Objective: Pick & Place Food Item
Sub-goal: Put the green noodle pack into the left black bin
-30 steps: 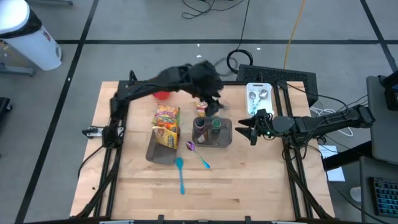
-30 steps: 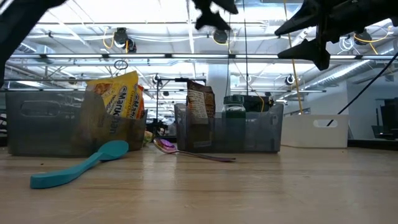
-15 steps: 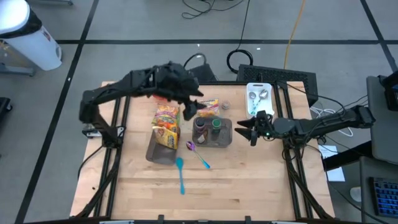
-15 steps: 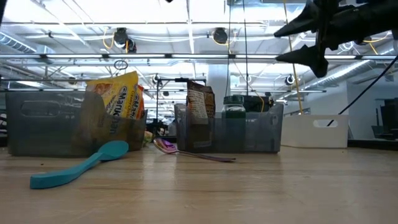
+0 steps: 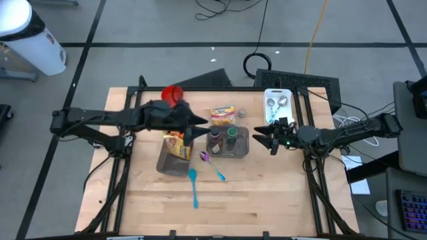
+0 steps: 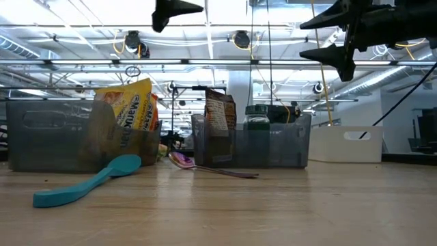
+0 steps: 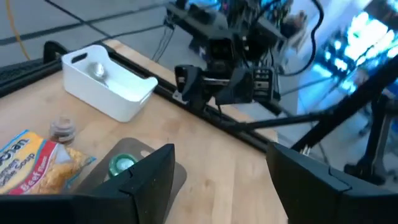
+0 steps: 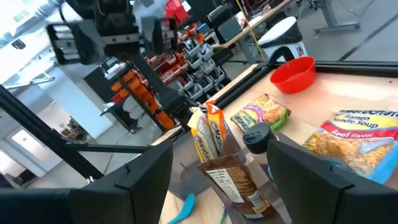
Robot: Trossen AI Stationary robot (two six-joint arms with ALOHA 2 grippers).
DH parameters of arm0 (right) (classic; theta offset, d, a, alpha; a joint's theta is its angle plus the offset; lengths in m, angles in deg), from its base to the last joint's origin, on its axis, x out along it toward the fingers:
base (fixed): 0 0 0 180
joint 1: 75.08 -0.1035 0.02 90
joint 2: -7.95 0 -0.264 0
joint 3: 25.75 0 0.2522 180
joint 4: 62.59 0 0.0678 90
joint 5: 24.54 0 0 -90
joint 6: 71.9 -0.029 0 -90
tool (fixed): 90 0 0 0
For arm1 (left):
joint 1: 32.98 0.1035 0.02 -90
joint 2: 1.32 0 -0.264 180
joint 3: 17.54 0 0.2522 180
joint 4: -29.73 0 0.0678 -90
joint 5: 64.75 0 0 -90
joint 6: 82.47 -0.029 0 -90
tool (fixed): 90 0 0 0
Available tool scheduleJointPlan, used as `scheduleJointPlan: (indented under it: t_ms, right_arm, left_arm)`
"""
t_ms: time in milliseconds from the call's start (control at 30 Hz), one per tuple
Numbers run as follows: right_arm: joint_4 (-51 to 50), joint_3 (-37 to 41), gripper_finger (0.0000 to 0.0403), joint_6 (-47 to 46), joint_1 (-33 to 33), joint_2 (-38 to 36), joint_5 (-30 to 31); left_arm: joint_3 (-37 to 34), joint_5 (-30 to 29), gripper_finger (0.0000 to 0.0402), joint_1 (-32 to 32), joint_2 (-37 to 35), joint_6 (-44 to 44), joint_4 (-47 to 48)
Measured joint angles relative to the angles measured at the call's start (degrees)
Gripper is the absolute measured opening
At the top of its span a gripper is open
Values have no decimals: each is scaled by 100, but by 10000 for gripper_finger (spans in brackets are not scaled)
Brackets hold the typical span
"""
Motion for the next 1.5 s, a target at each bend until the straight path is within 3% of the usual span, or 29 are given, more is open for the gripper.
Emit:
scheduleJointPlan:
  t_ms: [200, 433, 667, 867, 1100, 1333, 1500]
  right_arm:
    - [41, 0, 254, -213, 4, -1, 339]
    - [156, -2, 254, -302, 4, -2, 706]
    - [325, -2, 254, -389, 4, -2, 993]
    - [321, -2, 254, -644, 2, -2, 1073]
    - [319, -2, 254, -838, 1, 6, 1214]
    - [308, -2, 254, -985, 1, 69, 1626]
    - [319, -4, 254, -860, 6, 122, 1671]
  left_arm:
    - [-1084, -424, 257, -128, -872, 217, -688]
    - [-1835, -743, 257, -62, -2304, 65, -687]
    - [-2399, -829, 257, 178, -3789, 32, -133]
    - [-2493, -1083, 257, 285, -4572, -2, 698]
    - [-2497, -1957, 257, 373, -4730, -371, 481]
    - [-2497, -2601, 257, 489, -4321, -1653, -1067]
    - [-2497, -2869, 257, 645, -3945, -1677, -2495]
